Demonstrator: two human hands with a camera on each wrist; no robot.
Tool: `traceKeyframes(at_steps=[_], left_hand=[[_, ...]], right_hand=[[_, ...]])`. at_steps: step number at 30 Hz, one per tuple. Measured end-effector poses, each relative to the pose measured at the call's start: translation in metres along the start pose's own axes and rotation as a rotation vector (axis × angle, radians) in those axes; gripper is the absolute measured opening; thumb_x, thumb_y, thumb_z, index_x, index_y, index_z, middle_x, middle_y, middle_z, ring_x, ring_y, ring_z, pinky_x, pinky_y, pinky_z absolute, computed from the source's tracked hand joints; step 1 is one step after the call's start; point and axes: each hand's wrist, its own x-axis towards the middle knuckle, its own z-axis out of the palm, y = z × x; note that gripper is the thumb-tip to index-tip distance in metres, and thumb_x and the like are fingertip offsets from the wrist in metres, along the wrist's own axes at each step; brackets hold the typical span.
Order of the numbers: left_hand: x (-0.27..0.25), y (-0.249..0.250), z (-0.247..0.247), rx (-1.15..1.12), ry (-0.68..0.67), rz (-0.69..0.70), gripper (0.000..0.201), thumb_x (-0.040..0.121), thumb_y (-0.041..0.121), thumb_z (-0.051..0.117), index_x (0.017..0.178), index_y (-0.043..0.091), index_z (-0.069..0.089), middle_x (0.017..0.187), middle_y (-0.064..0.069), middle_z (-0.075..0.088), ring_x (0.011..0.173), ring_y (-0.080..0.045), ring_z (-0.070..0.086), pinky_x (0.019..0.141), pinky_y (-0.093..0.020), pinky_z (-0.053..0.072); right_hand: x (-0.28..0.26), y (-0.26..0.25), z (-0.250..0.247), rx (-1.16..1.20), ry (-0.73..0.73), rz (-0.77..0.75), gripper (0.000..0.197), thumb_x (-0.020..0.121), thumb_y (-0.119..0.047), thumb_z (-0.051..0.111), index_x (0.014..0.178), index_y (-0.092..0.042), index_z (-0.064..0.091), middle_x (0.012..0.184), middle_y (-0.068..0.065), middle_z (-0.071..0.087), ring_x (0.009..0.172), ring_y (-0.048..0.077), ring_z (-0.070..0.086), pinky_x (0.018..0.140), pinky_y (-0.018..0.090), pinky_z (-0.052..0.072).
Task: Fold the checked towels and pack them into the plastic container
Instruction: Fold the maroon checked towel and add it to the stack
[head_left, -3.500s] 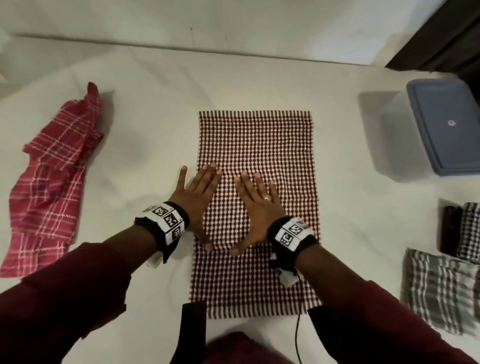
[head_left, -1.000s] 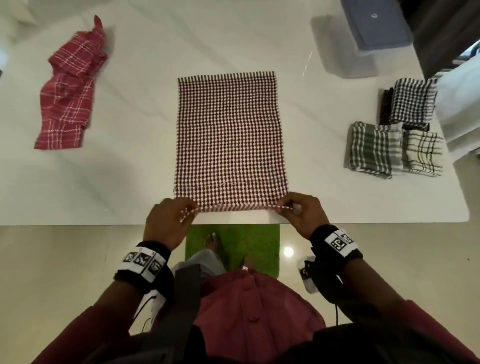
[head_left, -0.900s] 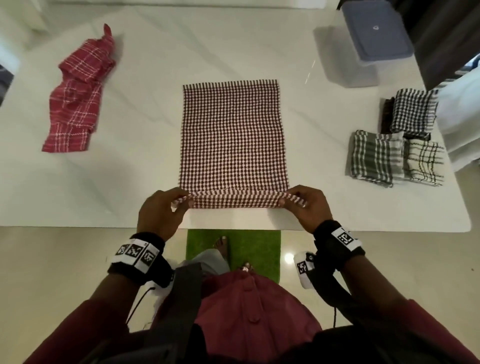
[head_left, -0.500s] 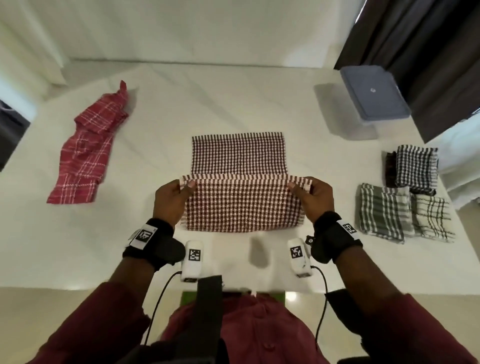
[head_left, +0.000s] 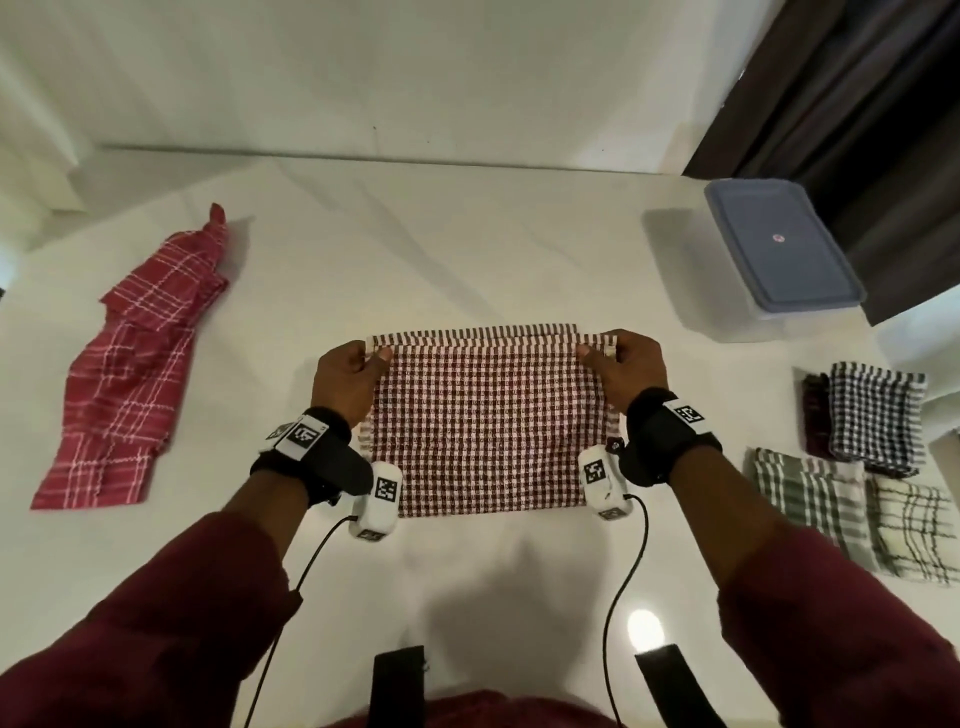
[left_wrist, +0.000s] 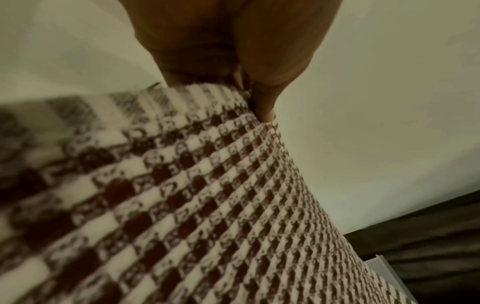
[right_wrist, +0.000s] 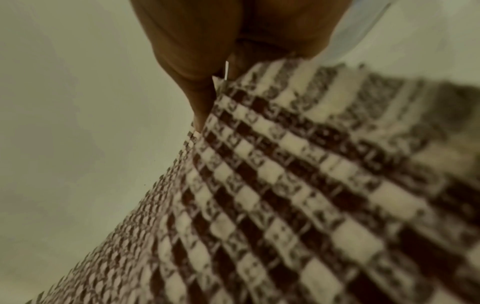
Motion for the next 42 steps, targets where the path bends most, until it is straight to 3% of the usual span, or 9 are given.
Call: traceKeyframes(at_steps=[8, 12, 15, 20, 25, 30, 37, 40, 42], left_hand=[[0.05, -0.01, 0.013, 0.048, -0.006, -0.092, 0.043, 0.087, 0.04, 0.061, 0.079, -0.003, 0.061, 0.074, -0.026, 0.06, 0.067, -0.021, 0.051, 0.066, -0.036, 0.043], [0.055, -0.008, 0.02, 0.101, -0.069, -0.173, 0.04, 0.089, 0.032, 0.063, 0.092, -0.008, 0.062, 0.085, -0.029, 0.063, 0.082, -0.039, 0.06, 0.078, -0.048, 0.046], [0.051, -0.004, 0.021, 0.129, -0.07, -0.231, 0.038, 0.085, 0.029, 0.068, 0.114, 0.007, 0.058, 0.108, -0.014, 0.065, 0.1, -0.032, 0.062, 0.087, -0.041, 0.05], [0.017, 0.011, 0.01, 0.537, -0.02, 0.141, 0.09, 0.071, 0.042, 0.077, 0.143, 0.015, 0.03, 0.146, -0.014, 0.032, 0.131, -0.034, 0.033, 0.104, -0.052, 0.034], [-0.017, -0.011, 0.02, 0.941, -0.614, 0.318, 0.143, 0.055, 0.078, 0.066, 0.145, 0.013, -0.024, 0.154, -0.014, -0.027, 0.143, -0.03, -0.021, 0.114, -0.057, -0.009], [-0.018, -0.024, 0.016, 1.21, -0.731, 0.231, 0.156, 0.038, 0.095, 0.051, 0.13, 0.015, -0.046, 0.144, -0.011, -0.046, 0.136, -0.028, -0.037, 0.102, -0.069, -0.019], [-0.016, -0.021, 0.011, 1.132, -0.74, 0.224, 0.161, 0.028, 0.096, 0.053, 0.128, 0.023, -0.05, 0.142, -0.006, -0.049, 0.134, -0.026, -0.039, 0.1, -0.072, -0.018], [-0.027, -0.018, 0.002, 1.1, -0.706, 0.253, 0.159, 0.029, 0.099, 0.045, 0.137, 0.019, -0.04, 0.144, -0.009, -0.044, 0.136, -0.028, -0.036, 0.104, -0.068, -0.018], [-0.047, -0.017, -0.006, 1.0, -0.674, 0.309, 0.151, 0.032, 0.099, 0.037, 0.149, 0.02, -0.017, 0.155, -0.008, -0.026, 0.144, -0.029, -0.018, 0.111, -0.061, -0.006]], right_hand=[[0.061, 0.005, 0.026, -0.118, -0.031, 0.02, 0.029, 0.084, -0.021, 0.071, 0.084, 0.007, 0.064, 0.084, 0.024, 0.068, 0.081, 0.037, 0.065, 0.076, 0.048, 0.055], [0.077, 0.014, 0.037, -0.207, -0.062, 0.049, 0.018, 0.082, -0.019, 0.072, 0.084, -0.002, 0.065, 0.086, 0.017, 0.07, 0.085, 0.034, 0.065, 0.08, 0.043, 0.054], [0.077, 0.017, 0.04, -0.315, -0.063, 0.077, 0.04, 0.077, -0.02, 0.076, 0.113, -0.011, 0.06, 0.114, 0.011, 0.061, 0.103, 0.028, 0.06, 0.089, 0.035, 0.049], [0.033, -0.011, 0.059, -0.606, -0.228, -0.162, 0.105, 0.07, -0.044, 0.079, 0.151, -0.022, 0.015, 0.158, 0.009, 0.009, 0.145, 0.029, 0.011, 0.115, 0.051, 0.016], [-0.027, -0.018, 0.124, -0.903, -0.804, -0.44, 0.143, 0.051, -0.076, 0.071, 0.149, -0.025, -0.021, 0.153, 0.009, -0.033, 0.14, 0.034, -0.029, 0.11, 0.056, -0.014], [-0.027, 0.011, 0.121, -1.072, -0.846, -0.606, 0.136, 0.05, -0.097, 0.044, 0.144, -0.032, -0.029, 0.154, 0.002, -0.033, 0.14, 0.028, -0.032, 0.108, 0.059, -0.022], [-0.021, 0.05, 0.028, -1.053, -0.62, -0.319, 0.13, 0.057, -0.097, 0.037, 0.141, -0.029, -0.034, 0.149, 0.0, -0.04, 0.138, 0.026, -0.035, 0.113, 0.051, -0.019], [-0.05, 0.055, 0.012, -1.0, -0.547, -0.358, 0.12, 0.064, -0.093, 0.033, 0.151, -0.023, -0.014, 0.157, 0.01, -0.023, 0.144, 0.03, -0.021, 0.116, 0.051, -0.013], [-0.075, 0.055, 0.014, -0.877, -0.49, -0.428, 0.107, 0.068, -0.085, 0.044, 0.15, -0.019, 0.024, 0.158, 0.016, 0.012, 0.146, 0.034, 0.009, 0.117, 0.054, 0.009]])
